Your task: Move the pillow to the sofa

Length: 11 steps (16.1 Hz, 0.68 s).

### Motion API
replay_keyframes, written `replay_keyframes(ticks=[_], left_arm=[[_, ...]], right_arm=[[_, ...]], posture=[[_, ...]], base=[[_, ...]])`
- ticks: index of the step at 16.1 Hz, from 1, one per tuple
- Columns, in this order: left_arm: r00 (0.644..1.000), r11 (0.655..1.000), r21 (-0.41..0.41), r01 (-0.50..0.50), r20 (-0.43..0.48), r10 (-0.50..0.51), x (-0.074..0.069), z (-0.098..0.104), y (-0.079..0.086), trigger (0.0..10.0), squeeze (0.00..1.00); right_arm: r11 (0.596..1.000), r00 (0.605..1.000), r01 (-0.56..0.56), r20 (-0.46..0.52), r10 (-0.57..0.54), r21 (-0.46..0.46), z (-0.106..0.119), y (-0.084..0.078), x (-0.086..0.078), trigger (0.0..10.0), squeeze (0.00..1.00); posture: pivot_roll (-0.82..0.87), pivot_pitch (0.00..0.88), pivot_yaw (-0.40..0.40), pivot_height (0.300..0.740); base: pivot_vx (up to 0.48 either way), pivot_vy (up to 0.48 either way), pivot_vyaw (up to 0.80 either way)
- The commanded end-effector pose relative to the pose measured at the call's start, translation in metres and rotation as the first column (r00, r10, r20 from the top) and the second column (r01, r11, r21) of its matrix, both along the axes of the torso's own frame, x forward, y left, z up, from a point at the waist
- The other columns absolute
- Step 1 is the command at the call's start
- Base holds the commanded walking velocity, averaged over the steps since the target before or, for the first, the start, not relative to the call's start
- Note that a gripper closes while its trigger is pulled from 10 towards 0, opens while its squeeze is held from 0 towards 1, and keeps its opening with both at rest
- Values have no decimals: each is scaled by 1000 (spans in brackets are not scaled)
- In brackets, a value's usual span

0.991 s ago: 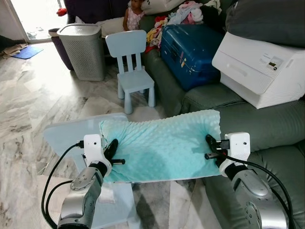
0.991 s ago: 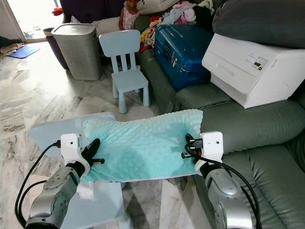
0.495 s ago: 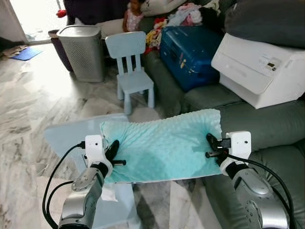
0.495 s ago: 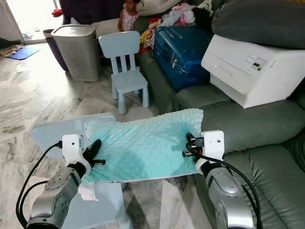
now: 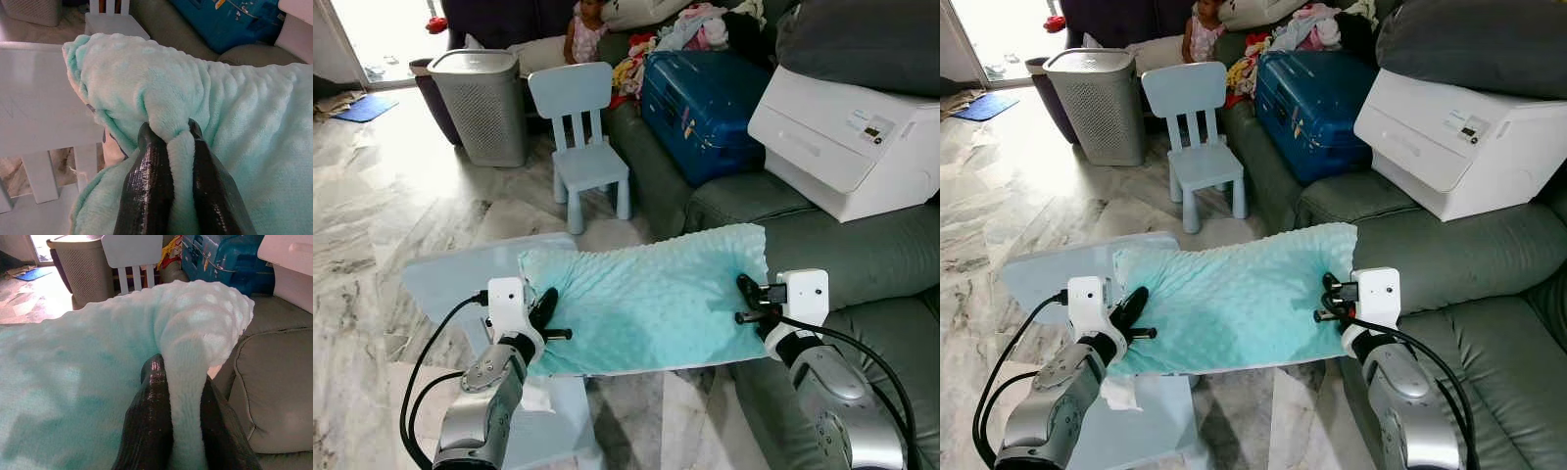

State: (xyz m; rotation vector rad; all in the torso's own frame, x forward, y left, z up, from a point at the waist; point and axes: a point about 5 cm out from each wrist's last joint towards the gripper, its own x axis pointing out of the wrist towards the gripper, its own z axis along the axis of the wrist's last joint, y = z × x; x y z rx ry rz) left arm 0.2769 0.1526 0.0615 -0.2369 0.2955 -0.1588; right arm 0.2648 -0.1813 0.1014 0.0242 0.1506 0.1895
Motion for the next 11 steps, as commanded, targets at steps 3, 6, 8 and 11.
replay_keyframes(ticks=[3,6,8,11], left_arm=[[1000,1000,-11,-4,1,4,2,2,0,10000,0],[1000,1000,-12,-5,2,5,2,2,-1,10000,0],[1000,1000,-15,-4,2,4,1,2,-1,10000,0],[1000,1000,-22,0,-2,0,1,2,-2,10000,0]], right_arm=[[1000,1000,7,5,-7,5,2,-1,-1,10000,0],[1000,999,-11,30,11,-4,5,1,-1,10000,0],[1000,999,-12,31,12,-7,5,1,-1,10000,0],[1000,999,-11,31,11,-13,5,0,-1,10000,0]], posture=[[-198,0,13,740],[-198,0,11,740],[-199,0,11,740],[-200,2,10,740]], base=[[0,0,-775],[0,0,-267],[0,0,0],[0,416,0]])
